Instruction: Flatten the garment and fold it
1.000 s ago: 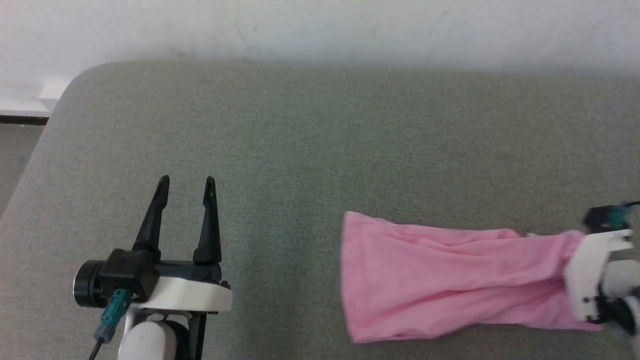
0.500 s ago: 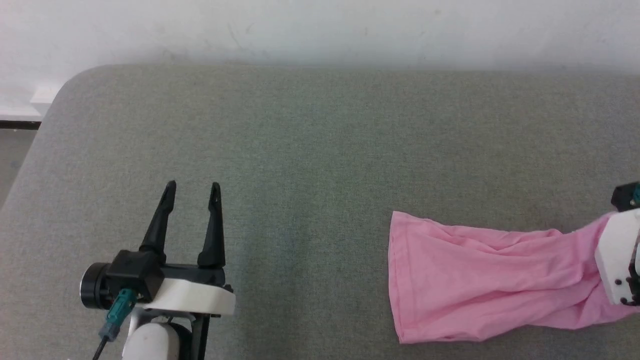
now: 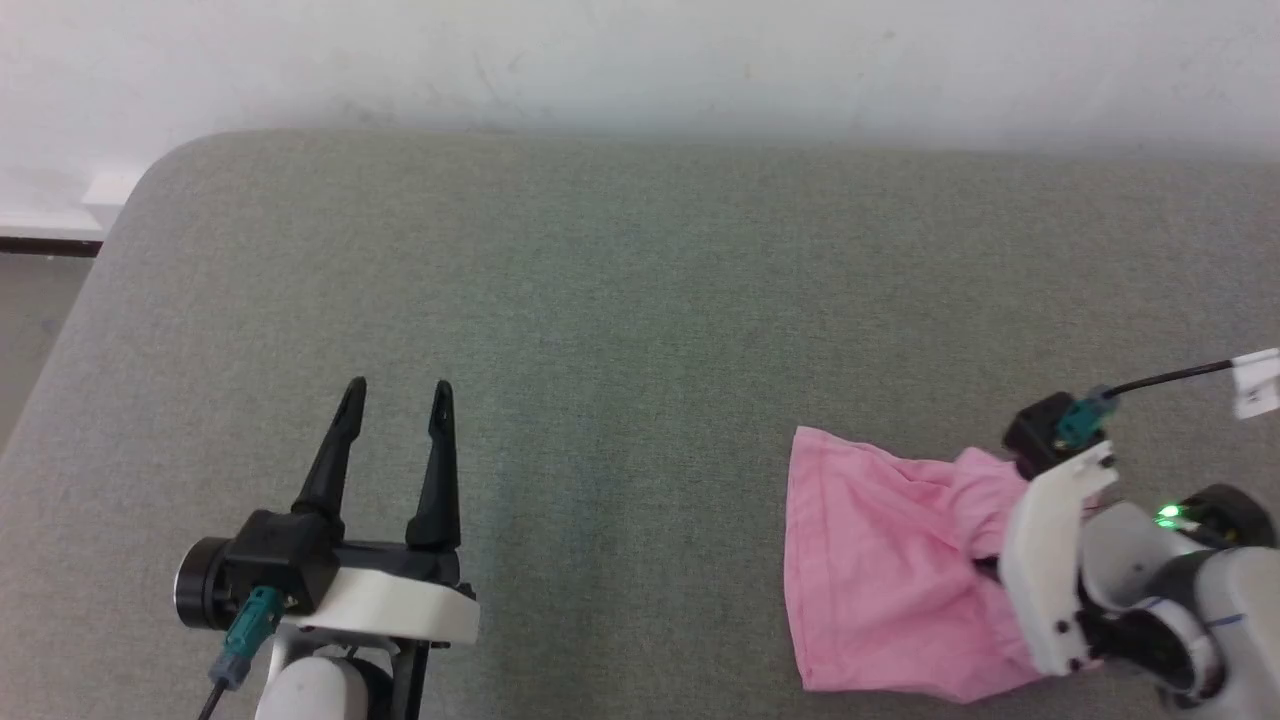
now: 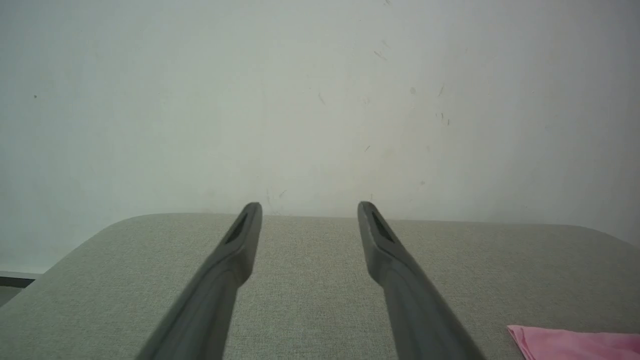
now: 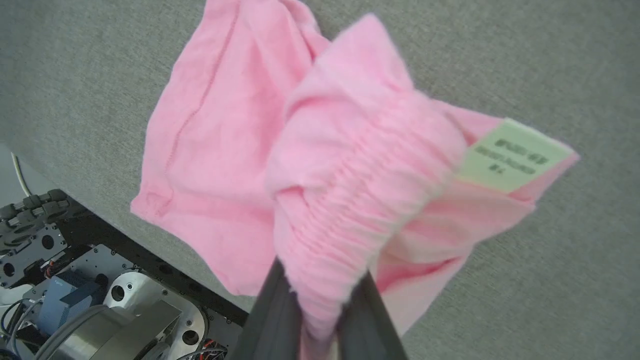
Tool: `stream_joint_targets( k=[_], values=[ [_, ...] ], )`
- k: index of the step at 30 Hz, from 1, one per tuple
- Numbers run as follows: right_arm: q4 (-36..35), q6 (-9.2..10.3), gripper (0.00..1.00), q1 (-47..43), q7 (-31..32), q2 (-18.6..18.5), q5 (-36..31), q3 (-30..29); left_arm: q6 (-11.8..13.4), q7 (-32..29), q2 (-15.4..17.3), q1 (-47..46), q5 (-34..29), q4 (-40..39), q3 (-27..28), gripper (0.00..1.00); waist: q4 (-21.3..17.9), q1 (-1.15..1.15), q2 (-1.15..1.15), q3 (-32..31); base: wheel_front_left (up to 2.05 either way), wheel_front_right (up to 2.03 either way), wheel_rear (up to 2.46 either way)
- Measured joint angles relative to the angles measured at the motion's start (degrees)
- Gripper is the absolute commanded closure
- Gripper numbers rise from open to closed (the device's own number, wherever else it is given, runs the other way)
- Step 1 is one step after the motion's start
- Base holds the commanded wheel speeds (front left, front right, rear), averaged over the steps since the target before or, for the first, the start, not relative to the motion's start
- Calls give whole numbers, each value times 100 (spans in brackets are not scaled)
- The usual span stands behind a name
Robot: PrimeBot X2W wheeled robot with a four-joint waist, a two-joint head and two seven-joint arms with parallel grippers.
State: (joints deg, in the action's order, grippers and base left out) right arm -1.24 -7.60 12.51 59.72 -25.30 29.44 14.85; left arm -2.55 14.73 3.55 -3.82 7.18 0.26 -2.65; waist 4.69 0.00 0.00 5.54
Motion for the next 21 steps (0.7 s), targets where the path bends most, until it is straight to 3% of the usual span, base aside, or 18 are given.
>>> stream_joint_targets(
  k=[8, 18, 19, 20, 21],
  values=[
    [603, 1, 100, 275, -519, 804, -424, 548, -44, 0, -23, 0, -14, 25, -15, 0, 117, 0, 0, 61, 0, 0, 0],
    [1881, 0, 100, 683, -1117, 1207, -1062, 724, -49, 0, -36, -19, -12, 53, -91, 0, 187, 0, 0, 181, 0, 0, 0],
    [1953, 0, 66, 719, -1211, 1235, -1105, 762, -49, 0, -36, -19, -9, 54, -93, 0, 185, 0, 0, 184, 0, 0, 0],
    [2017, 0, 0, 747, -1284, 1263, -1106, 809, -49, 0, -36, -20, -5, 58, -99, 0, 183, 0, 0, 183, 0, 0, 0],
    [2047, 0, 0, 765, -1361, 1283, -1105, 860, -49, 0, -37, -20, -5, 63, -101, 0, 179, 0, 0, 180, 0, 0, 0]
  ],
)
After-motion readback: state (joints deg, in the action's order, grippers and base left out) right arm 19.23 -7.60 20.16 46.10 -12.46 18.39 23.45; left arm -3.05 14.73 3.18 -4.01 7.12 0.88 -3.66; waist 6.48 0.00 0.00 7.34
